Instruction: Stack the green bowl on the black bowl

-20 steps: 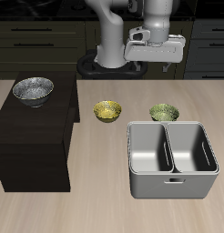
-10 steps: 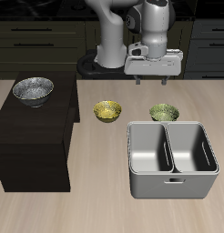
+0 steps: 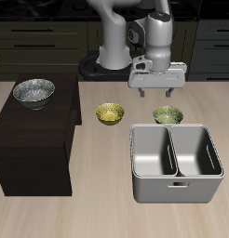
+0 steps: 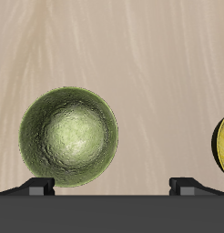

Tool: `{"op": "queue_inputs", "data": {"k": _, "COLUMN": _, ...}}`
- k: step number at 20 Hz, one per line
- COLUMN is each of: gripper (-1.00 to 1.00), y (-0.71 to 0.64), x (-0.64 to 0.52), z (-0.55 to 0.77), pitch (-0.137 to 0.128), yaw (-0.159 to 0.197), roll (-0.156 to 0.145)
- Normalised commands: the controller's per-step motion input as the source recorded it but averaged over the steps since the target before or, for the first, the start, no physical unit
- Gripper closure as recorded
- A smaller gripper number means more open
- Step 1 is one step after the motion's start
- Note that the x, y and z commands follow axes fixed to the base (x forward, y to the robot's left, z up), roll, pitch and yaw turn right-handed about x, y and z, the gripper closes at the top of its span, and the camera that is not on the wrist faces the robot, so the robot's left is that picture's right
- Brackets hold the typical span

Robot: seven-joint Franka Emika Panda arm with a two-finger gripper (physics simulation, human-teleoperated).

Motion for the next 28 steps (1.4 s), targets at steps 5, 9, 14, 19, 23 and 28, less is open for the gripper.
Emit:
{"op": "queue_inputs", "data": {"k": 5, "gripper": -1.0, "y": 0.01, "x": -0.08, "z": -0.18, "pitch": -0.028, "yaw": -0.004, "roll": 0.02}}
{"op": "queue_inputs", "data": {"k": 9, "gripper": -1.0, "y": 0.03, "x": -0.04, "z": -0.14, "pitch": -0.039, "yaw": -0.008, "roll": 0.012}}
{"op": "queue_inputs", "data": {"k": 14, "gripper": -1.0, "y": -0.02, "x": 0.05, "z": -0.03, "pitch": -0.106, "yaw": 0.002, "roll": -0.009}}
{"op": "queue_inputs", "data": {"k": 19, "gripper": -1.0, "y": -0.03, "x": 0.11, "z": -0.05, "pitch": -0.081, "yaw": -0.013, "roll": -0.02}}
{"op": "queue_inputs", "data": {"k": 23, "gripper": -1.0, "y": 0.05, "x": 0.12, "z": -0.2, "pitch": 0.021, "yaw": 0.0, "roll": 0.001}}
{"op": "queue_inputs", "data": {"k": 28, "gripper": -1.0, "y": 0.07, "x": 0.01, "z": -0.24, "pitch": 0.042, "yaw": 0.001, "roll": 0.016}}
